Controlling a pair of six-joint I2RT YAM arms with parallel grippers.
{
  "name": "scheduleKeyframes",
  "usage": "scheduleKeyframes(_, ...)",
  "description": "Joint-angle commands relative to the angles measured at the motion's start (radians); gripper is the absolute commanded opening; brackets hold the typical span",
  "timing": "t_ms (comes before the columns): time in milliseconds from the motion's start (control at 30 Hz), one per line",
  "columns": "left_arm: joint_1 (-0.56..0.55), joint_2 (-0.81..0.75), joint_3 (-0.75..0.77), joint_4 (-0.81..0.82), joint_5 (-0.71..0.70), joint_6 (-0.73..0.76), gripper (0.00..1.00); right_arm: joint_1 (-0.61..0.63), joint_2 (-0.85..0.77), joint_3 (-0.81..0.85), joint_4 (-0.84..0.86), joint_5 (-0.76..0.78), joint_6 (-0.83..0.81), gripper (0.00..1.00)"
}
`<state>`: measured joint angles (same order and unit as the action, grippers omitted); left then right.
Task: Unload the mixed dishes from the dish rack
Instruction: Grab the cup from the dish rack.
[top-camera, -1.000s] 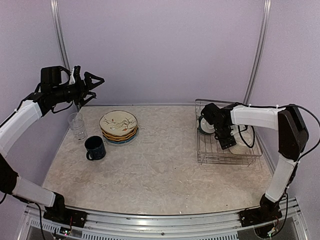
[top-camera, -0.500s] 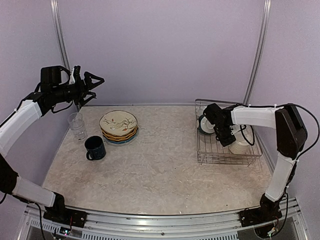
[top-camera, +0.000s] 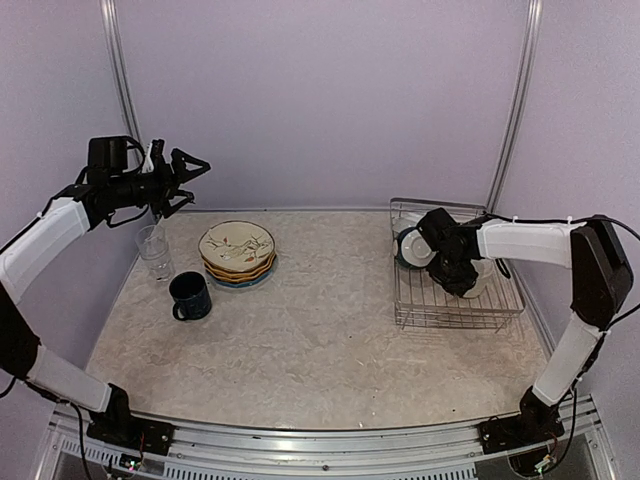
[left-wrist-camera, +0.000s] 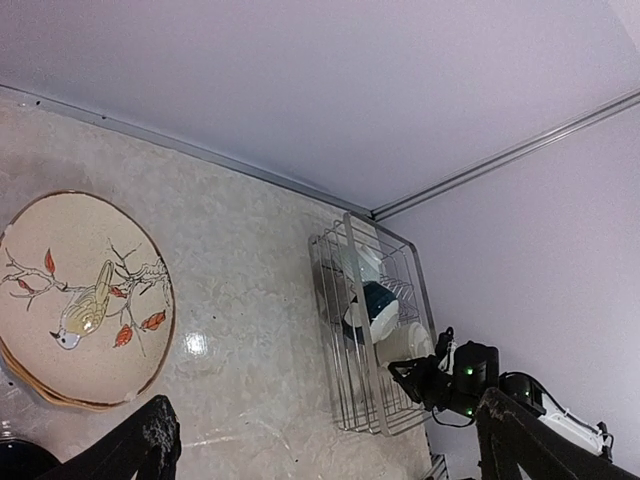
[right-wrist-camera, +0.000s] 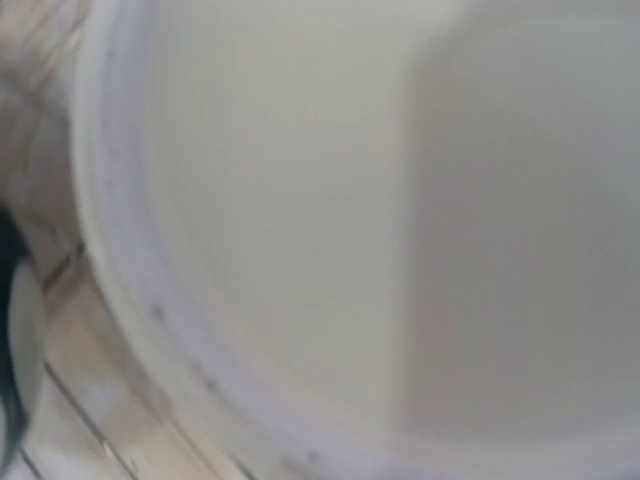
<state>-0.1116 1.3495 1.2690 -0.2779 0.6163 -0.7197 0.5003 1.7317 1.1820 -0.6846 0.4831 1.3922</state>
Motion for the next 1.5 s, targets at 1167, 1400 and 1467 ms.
scheduleKeyframes(1167,-0.028,0.046,0.047,-0.042,0.023,0.029,0.99,-0.152,-0.189,-0.291,0.376,-0.089,-0.698,0.36)
scheduleKeyframes(1400,-0.035,0.049,0.047,-0.044,0.022,0.028,0.99,-0.152,-0.199,-0.312,0.403,-0.063,-0.668,0.26)
scheduleKeyframes(1467,-0.041,0.051,0.049,-0.046,0.021,0.031,0.99,-0.153,-0.217,-0.324,0.417,-0.069,-0.672,0.23)
